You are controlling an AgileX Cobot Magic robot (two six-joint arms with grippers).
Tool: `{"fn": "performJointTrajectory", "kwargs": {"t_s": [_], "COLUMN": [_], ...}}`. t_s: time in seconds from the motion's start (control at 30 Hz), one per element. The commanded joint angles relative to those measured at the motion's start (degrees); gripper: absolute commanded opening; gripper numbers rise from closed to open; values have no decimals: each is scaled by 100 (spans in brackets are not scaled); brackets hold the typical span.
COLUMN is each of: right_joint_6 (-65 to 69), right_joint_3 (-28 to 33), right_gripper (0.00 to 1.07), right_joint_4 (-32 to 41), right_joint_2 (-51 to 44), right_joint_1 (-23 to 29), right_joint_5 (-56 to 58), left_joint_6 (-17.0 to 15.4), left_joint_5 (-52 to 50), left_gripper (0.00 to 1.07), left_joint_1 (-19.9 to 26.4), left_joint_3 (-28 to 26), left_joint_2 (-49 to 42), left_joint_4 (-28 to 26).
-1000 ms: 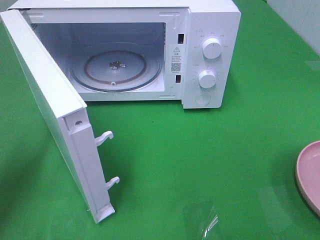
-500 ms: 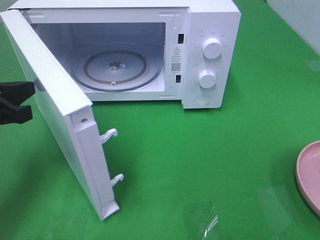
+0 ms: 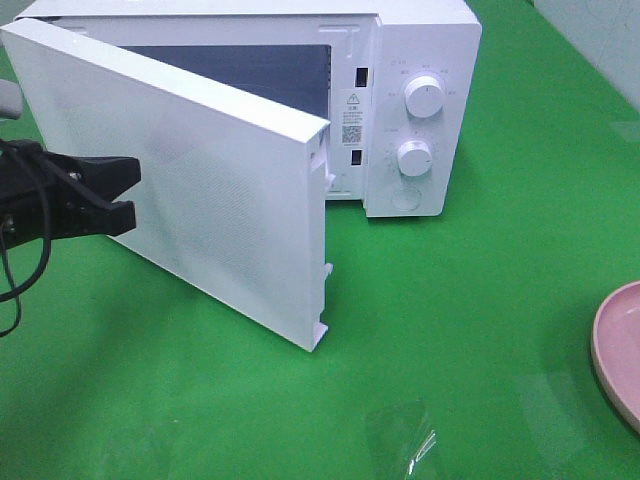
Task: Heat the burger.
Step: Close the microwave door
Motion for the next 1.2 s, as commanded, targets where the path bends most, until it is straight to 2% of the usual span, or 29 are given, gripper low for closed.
{"fn": "performJointTrajectory", "kwargs": {"t_s": [0.03, 0.17, 0.4, 0.53, 0.8, 1.2], "right_joint_6": [-34, -34, -34, -34, -34, -34], "right_joint_3": [6, 6, 6, 6, 6, 6], "right_gripper": [76, 76, 76, 76, 76, 76], "right_joint_4": [-17, -17, -17, -17, -17, -17], "right_joint_2": [-155, -155, -155, -155, -155, -155], "right_joint_1": [-29, -29, -29, -29, -29, -29], "right_joint_5": [-29, -29, -29, -29, -29, -29], "left_joint_6": [92, 97, 155, 390, 504, 693], "left_joint_5": [-57, -34, -11, 258, 315, 917], "left_gripper": [0, 0, 0, 0, 0, 0], "left_joint_1": [-201, -584, -882, -1278, -1621, -1971], "left_joint_3": [-172, -521, -865, -1283, -1753, -2825], "left_joint_2": [138, 464, 739, 1020, 1358, 1896], "left_joint_4": [-286, -567, -808, -1238, -1518, -1891]}}
